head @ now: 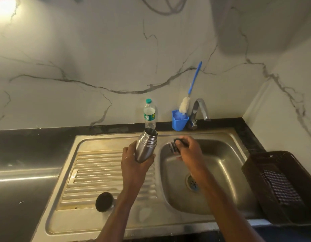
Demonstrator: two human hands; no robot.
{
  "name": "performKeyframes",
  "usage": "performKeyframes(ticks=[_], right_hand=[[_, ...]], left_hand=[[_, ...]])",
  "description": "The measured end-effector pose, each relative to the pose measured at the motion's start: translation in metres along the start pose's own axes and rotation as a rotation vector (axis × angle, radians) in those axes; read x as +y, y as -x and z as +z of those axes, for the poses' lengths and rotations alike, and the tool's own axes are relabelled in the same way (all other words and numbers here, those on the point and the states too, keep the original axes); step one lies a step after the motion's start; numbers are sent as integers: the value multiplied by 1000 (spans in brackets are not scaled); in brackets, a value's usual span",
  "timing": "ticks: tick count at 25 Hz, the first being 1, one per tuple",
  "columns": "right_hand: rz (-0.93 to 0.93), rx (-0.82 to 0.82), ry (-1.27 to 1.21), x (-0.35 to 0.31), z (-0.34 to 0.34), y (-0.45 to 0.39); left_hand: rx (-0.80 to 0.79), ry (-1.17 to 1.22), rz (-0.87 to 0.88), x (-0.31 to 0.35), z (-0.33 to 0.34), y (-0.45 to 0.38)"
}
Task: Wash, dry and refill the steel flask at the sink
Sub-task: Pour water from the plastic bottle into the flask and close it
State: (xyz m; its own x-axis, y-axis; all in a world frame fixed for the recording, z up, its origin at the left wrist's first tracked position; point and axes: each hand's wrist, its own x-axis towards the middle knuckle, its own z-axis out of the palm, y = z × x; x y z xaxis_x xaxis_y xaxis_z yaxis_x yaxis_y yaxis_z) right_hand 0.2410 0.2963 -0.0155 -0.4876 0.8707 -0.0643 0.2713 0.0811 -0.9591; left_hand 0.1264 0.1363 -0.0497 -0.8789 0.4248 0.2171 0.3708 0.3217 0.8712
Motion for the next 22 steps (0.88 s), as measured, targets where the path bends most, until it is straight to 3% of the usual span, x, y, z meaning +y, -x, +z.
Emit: performKeyframes(ticks=[4, 8, 11, 22], right_hand=[[-140, -15, -79, -18, -20, -2], [-257, -244, -86, -41, -35, -7], [-330, -326, -19, -44, -34, -7], [-379, -438, 97, -38, -29, 3]], left_hand=[[-13, -52, 22, 6, 5, 7], [-14, -104, 46, 6, 6, 12], [-28, -133, 65, 8, 8, 15], [-53, -168, 113, 14, 11, 17]])
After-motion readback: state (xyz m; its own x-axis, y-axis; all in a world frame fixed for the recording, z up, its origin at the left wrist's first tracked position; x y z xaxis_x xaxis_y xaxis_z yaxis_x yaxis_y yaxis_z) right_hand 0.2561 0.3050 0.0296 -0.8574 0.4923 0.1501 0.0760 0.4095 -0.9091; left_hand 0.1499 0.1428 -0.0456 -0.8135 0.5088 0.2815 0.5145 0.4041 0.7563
